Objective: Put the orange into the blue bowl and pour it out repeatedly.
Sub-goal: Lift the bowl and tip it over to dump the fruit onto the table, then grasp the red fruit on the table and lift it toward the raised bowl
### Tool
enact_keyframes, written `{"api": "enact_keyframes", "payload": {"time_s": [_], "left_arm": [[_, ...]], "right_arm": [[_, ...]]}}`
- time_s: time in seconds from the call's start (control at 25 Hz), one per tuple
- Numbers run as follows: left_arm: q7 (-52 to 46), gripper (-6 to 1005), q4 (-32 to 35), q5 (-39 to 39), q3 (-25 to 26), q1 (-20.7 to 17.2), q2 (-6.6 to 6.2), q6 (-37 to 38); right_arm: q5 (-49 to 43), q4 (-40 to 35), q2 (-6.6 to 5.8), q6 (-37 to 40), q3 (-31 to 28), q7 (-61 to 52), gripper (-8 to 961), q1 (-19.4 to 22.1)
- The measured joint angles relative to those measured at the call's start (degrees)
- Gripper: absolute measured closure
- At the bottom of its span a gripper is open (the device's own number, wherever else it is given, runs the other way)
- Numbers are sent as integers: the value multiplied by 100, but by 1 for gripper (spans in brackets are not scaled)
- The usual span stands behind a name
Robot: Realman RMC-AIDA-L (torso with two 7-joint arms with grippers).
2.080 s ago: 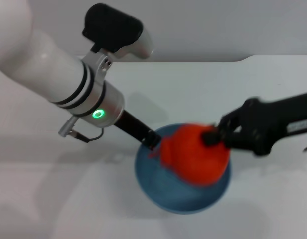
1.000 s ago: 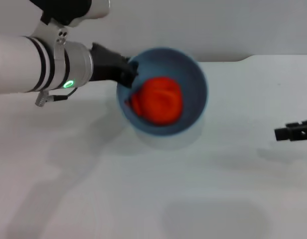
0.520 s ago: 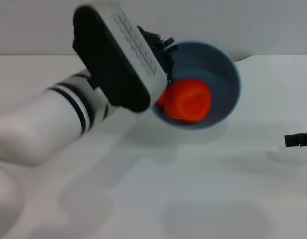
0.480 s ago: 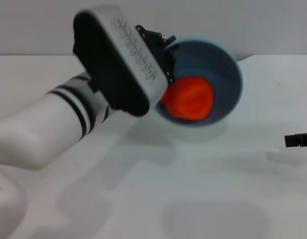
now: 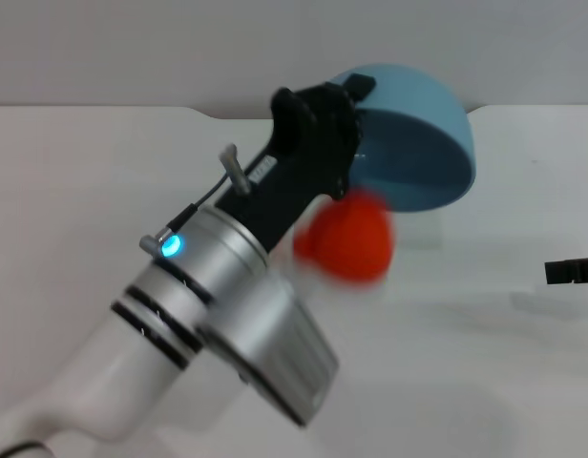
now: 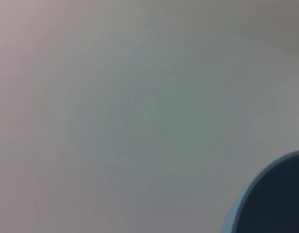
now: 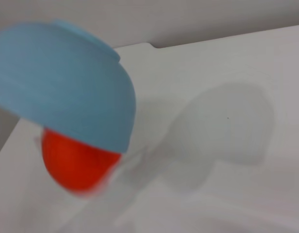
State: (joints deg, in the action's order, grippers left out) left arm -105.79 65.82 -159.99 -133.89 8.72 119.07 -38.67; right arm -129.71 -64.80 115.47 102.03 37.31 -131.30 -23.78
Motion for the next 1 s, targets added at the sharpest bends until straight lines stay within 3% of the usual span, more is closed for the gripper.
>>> {"api": "enact_keyframes", "payload": {"time_s": [0.2, 0.36, 0.52, 0.68, 0.8, 1.0], "left_arm": [[1637, 1000, -814, 697, -776, 348, 2, -1383], [1624, 1000, -794, 1194, -888, 419, 2, -1509], [1311, 1000, -54, 2679, -809, 367, -33, -1140], [1270, 1001, 1148, 4140, 25, 57, -90, 723], [1015, 1001, 1769, 4980, 1054, -125, -91, 2901], [-486, 1001, 1824, 5944, 2932, 148, -97, 6253]], "right_arm": [[-1, 17, -8, -3, -22, 18, 433, 14], [-2, 28, -11, -6, -30, 78, 433, 14], [-2, 30, 29, 22, -30, 296, 433, -2], [-1, 30, 92, 15, 32, 580, 433, -61], [0, 30, 152, -4, 55, 825, 433, -108], [34, 55, 292, -5, 76, 1476, 432, -189]]}}
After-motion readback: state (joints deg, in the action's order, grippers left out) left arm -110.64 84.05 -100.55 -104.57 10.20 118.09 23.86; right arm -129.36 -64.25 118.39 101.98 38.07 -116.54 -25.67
